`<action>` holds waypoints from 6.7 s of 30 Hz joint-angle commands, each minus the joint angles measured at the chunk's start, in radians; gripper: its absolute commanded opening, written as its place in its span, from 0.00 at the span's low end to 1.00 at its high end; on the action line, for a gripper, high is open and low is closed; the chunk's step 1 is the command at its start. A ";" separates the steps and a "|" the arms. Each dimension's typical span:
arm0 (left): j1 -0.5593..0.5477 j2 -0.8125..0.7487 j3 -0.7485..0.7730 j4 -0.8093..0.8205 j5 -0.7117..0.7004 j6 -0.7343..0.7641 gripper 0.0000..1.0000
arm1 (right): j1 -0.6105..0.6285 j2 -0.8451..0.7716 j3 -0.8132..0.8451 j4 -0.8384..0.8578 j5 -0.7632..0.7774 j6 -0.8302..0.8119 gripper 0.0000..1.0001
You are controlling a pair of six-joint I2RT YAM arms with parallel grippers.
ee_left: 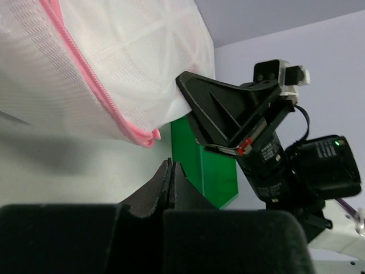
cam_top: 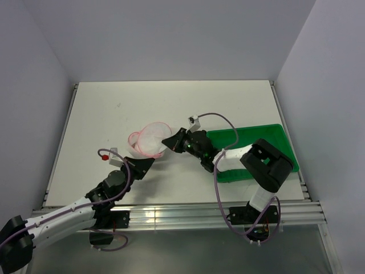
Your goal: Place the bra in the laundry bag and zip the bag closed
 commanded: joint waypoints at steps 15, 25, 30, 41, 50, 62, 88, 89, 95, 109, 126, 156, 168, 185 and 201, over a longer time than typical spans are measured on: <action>-0.010 0.170 0.219 -0.106 0.107 0.237 0.29 | -0.043 -0.010 0.074 -0.104 -0.138 -0.129 0.00; -0.012 0.200 0.226 -0.156 0.061 0.174 0.51 | -0.040 -0.018 0.074 -0.121 -0.126 -0.150 0.00; -0.012 0.214 0.255 -0.218 0.023 0.186 0.49 | -0.040 -0.032 0.068 -0.122 -0.117 -0.153 0.00; -0.012 0.283 0.259 -0.137 0.030 0.195 0.42 | -0.028 -0.027 0.072 -0.122 -0.117 -0.156 0.00; -0.012 0.313 0.278 -0.152 -0.014 0.203 0.37 | -0.020 -0.020 0.085 -0.125 -0.126 -0.153 0.00; -0.012 0.358 0.279 -0.117 -0.048 0.221 0.29 | -0.012 -0.014 0.078 -0.119 -0.131 -0.153 0.00; -0.012 0.206 0.183 -0.109 -0.080 0.238 0.00 | -0.040 -0.040 0.219 -0.372 -0.128 -0.225 0.25; -0.012 0.201 0.182 -0.097 -0.081 0.240 0.00 | -0.038 -0.049 0.227 -0.394 -0.122 -0.224 0.50; -0.012 0.214 0.180 0.021 -0.074 0.260 0.00 | -0.012 -0.128 0.103 -0.346 -0.057 -0.107 0.85; -0.012 0.214 0.147 0.065 -0.055 0.252 0.00 | 0.032 -0.119 -0.024 -0.049 -0.072 0.134 0.63; -0.012 0.191 0.139 0.049 -0.057 0.264 0.00 | 0.031 -0.060 0.058 -0.144 -0.072 0.112 0.17; -0.020 0.054 0.151 -0.050 -0.115 0.359 0.00 | -0.184 0.012 0.412 -0.609 -0.338 -0.235 0.71; -0.024 0.261 0.191 0.150 -0.035 0.344 0.00 | -0.031 -0.135 0.035 -0.202 -0.244 0.055 0.79; -0.027 0.168 0.142 0.083 -0.040 0.335 0.00 | -0.026 -0.010 0.109 -0.101 -0.163 0.117 0.30; -0.026 -0.038 0.159 -0.231 -0.173 0.366 0.00 | -0.072 -0.017 0.126 -0.173 -0.200 0.040 0.00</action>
